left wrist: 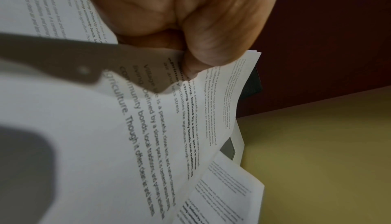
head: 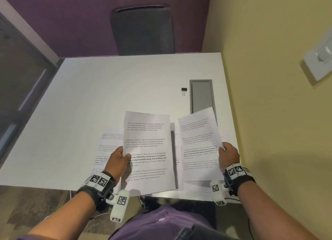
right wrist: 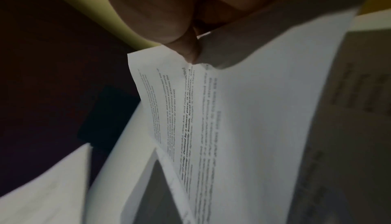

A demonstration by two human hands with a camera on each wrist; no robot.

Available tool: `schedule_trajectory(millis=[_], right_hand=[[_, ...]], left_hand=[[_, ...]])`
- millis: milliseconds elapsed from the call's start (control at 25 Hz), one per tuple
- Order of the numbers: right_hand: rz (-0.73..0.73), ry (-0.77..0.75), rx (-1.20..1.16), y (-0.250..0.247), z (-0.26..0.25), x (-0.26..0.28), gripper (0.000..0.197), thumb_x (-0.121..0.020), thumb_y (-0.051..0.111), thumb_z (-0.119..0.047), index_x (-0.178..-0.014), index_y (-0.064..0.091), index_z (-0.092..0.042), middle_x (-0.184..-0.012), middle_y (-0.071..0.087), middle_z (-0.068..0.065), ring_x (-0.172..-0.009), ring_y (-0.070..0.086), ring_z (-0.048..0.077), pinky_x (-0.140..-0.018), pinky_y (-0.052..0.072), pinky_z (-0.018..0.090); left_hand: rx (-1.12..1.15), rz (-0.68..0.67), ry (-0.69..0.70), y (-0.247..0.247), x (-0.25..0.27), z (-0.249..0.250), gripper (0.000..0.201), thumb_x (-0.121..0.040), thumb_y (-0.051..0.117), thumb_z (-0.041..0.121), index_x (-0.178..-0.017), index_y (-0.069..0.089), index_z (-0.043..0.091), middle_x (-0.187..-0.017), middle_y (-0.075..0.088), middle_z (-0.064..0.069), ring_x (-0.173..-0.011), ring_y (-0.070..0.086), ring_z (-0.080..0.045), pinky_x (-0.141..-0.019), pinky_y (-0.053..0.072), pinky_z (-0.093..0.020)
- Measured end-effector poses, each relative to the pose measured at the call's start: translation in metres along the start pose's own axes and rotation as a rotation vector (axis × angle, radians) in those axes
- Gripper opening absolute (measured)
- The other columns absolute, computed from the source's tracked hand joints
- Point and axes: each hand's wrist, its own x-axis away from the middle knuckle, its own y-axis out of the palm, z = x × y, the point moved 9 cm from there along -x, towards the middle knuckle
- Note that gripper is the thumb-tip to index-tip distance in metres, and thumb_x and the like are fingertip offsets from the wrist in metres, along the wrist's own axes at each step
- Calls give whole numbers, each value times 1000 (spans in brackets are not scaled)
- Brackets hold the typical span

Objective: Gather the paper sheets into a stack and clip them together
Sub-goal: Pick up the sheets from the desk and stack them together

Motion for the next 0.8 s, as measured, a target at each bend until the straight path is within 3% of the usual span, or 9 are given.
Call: schedule_trajectory(millis=[120, 200, 320, 360, 440, 480, 680, 800], right_hand=[[-116, 3, -240, 1, -28, 3, 23, -94, 48, -6, -91, 69, -15, -93, 76, 3, -83, 71, 30, -74, 58, 42], [-198, 85, -404, 6, -41, 8, 22, -95, 51, -5, -96, 71, -14, -100, 78, 6, -90, 74, 30, -83, 60, 46], [-329, 122, -531, 25, -70, 28, 16, -97, 55, -6, -101, 70, -10, -101, 78, 10, -93, 74, 33, -86, 59, 48], [-371, 131, -555, 34, -80, 38, 14, -97, 56, -8, -103, 69, -8, -102, 78, 11, -94, 74, 34, -88, 58, 50], [-435, 156, -598, 56, -97, 55, 15, -98, 56, -11, -106, 68, -6, -104, 78, 12, -98, 73, 34, -92, 56, 52], [-457, 169, -614, 66, -103, 62, 16, -98, 56, -12, -108, 67, -6, -105, 77, 12, -99, 73, 34, -93, 55, 53], [-432, 66, -502, 99, -130, 75, 13, -97, 59, -12, -103, 67, -5, -101, 78, 11, -94, 74, 32, -90, 57, 55], [-360, 15, -487, 107, -149, 86, 11, -95, 61, -7, -103, 66, -1, -100, 78, 11, -85, 76, 22, -78, 62, 37]], left_hand=[[-12, 25, 12, -8, -6, 13, 28, -99, 50, 0, -114, 62, 19, -104, 75, -3, -96, 72, -27, -80, 57, -39], [-14, 25, 11, -9, -7, 16, 29, -98, 50, 1, -113, 63, 22, -105, 75, -5, -99, 72, -31, -84, 58, -45], [31, -5, -11, -6, -4, 21, 31, -98, 48, -1, -111, 62, 23, -106, 75, -15, -93, 72, -38, -82, 60, -50], [72, -36, -20, -1, -2, 25, 30, -99, 47, -1, -112, 61, 22, -105, 74, -17, -85, 74, -35, -74, 62, -46], [152, -90, -51, 5, 5, 37, 29, -102, 43, -3, -115, 59, 18, -100, 73, -17, -62, 73, -19, -51, 57, -29], [209, -128, -67, 8, 6, 41, 30, -102, 41, -3, -119, 58, 15, -100, 73, -17, -61, 73, -16, -47, 54, -25], [475, -219, -98, 7, 2, 51, 35, -99, 49, -1, -130, 60, 10, -118, 73, -14, -99, 74, -31, -67, 63, -34], [542, -230, -103, -3, 2, 54, 31, -105, 48, 24, -129, 63, 11, -113, 75, -9, -92, 75, -20, -68, 60, -25]])
